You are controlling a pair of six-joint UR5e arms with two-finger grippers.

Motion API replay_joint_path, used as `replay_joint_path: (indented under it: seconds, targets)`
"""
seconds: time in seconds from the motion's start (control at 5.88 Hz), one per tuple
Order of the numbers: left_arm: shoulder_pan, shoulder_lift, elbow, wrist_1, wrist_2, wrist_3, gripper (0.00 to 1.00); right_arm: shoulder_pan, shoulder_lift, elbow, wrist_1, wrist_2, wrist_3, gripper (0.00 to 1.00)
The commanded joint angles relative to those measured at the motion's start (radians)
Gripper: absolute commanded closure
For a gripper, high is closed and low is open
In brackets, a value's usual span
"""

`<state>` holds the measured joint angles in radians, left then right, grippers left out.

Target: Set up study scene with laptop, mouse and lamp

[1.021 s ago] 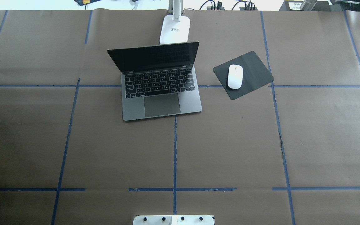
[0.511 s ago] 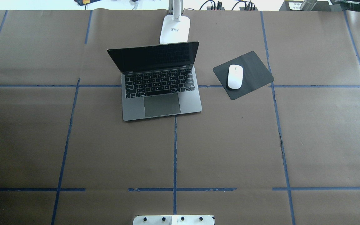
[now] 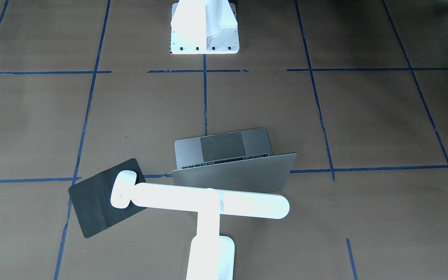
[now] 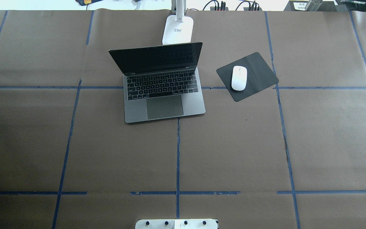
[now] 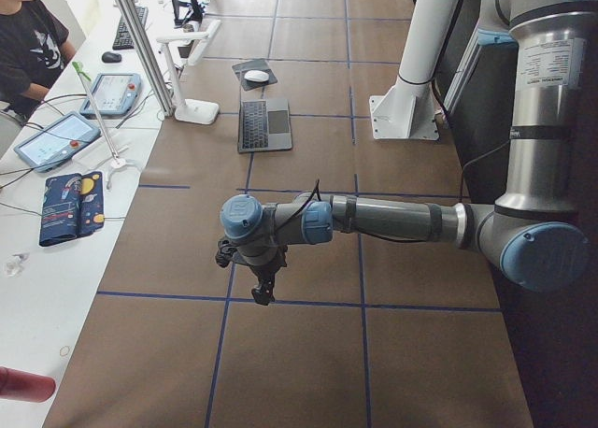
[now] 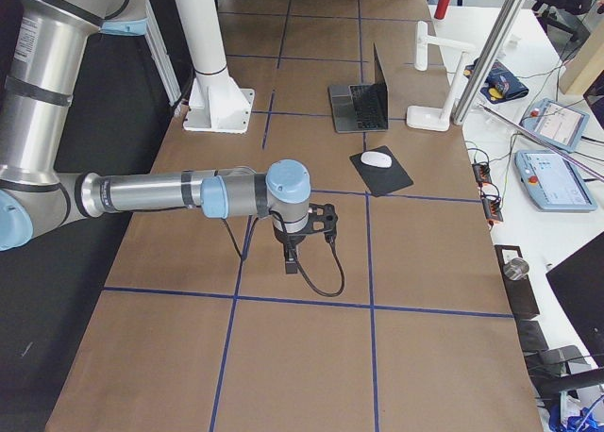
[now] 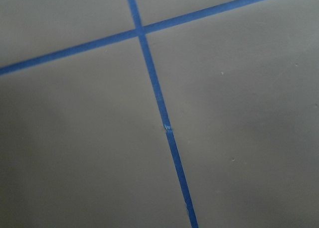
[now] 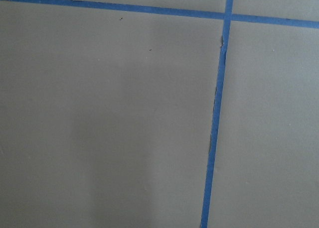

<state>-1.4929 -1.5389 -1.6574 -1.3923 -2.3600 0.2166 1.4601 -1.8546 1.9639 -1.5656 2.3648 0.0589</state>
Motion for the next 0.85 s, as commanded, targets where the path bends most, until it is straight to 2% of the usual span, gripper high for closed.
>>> replay_joint_path:
  seconds: [0.0,0.34,0.51,0.68]
  targets:
    - [-0.004,0.008,-0.014,0.001,0.004,-0.115,0.00,-0.012,0.048,-0.045,-0.001,-0.016,0.004,0.00]
    - [-0.006,0.008,-0.054,-0.002,-0.005,-0.115,0.00,-0.014,0.041,-0.063,0.004,-0.032,-0.002,0.00]
    - [0.000,0.029,-0.054,-0.028,-0.002,-0.112,0.00,-0.014,0.049,-0.109,0.007,-0.015,0.005,0.00]
    - [-0.001,0.036,-0.071,-0.068,-0.010,-0.114,0.00,-0.014,0.052,-0.109,0.010,-0.021,0.006,0.00]
